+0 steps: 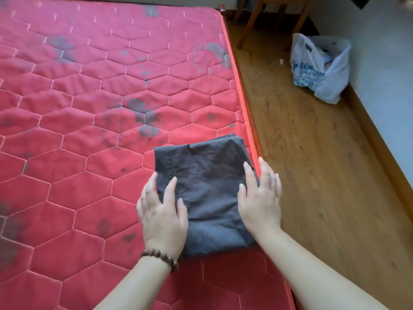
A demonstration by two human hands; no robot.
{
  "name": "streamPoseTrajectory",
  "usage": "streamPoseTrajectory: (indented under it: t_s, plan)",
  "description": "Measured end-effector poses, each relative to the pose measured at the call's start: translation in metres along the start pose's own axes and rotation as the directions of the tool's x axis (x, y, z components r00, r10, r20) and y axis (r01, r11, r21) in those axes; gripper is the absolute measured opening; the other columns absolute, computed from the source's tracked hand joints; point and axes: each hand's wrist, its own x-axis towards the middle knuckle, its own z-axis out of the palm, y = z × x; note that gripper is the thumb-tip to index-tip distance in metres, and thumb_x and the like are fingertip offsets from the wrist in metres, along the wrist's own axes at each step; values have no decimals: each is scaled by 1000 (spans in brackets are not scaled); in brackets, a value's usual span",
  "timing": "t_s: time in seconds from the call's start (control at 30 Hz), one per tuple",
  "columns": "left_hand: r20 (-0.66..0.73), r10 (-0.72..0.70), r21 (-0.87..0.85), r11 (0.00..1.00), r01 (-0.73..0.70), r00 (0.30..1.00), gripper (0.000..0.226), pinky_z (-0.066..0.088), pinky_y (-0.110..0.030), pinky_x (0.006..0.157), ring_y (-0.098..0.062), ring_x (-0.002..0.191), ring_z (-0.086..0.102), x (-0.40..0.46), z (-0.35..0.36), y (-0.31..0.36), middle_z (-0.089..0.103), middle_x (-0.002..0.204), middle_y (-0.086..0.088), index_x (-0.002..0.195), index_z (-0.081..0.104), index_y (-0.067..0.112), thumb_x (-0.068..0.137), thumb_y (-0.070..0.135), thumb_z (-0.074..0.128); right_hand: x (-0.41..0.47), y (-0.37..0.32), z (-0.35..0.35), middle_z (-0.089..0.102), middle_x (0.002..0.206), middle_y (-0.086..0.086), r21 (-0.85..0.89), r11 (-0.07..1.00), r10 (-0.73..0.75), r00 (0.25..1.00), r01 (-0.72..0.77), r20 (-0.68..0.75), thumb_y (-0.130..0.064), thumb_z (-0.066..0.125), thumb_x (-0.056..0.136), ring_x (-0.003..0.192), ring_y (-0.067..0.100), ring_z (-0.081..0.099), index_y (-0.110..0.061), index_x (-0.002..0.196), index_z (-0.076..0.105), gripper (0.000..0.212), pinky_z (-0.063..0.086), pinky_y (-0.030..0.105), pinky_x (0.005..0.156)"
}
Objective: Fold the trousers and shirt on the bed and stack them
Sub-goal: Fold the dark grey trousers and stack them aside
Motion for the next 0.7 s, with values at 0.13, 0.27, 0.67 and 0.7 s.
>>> streamPoseTrajectory:
  t_s: [0.13, 0.27, 0.67, 0.7]
  plan:
    - [141, 276, 226, 926, -302, 951, 60, 18, -54, 115, -36, 141, 28, 36, 22, 22, 37, 148, -20, 132, 54, 3, 72, 3, 64, 31, -37, 17, 35, 152, 14, 7, 915, -403, 912, 403, 71, -13, 57, 88, 141, 30, 31, -5, 140, 46, 54, 22, 57, 114]
    - [266, 187, 344, 898, -274, 946, 61, -7, -44, 118, -25, 147, 3, 44, 49, 0, 13, 159, -6, 150, 24, 13, 93, 24, 40, 46, -29, 49, -6, 160, -3, -105, 936, -287, 900, 337, 327, -38, 31, 101, 148, 18, -7, -30, 153, 11, 56, -15, 51, 115]
    - [233, 98, 163, 977, -139, 967, 68, 13, -52, 117, -24, 147, -9, 51, 72, -30, -5, 159, -10, 150, 21, 35, 84, 46, 33, 43, -11, 86, 8, 160, 5, 59, 993, -113, 983, 106, 143, -54, 35, 90, 144, 42, 14, -39, 147, 30, 59, 4, 55, 118]
    - [226, 99, 139, 981, -133, 969, 68, 17, -51, 116, -23, 147, -9, 52, 72, -30, -5, 160, -9, 149, 22, 36, 84, 47, 33, 44, -11, 86, 11, 160, 5, 82, 992, -109, 984, 98, 141, -54, 36, 89, 142, 43, 17, -38, 146, 33, 59, 6, 54, 118]
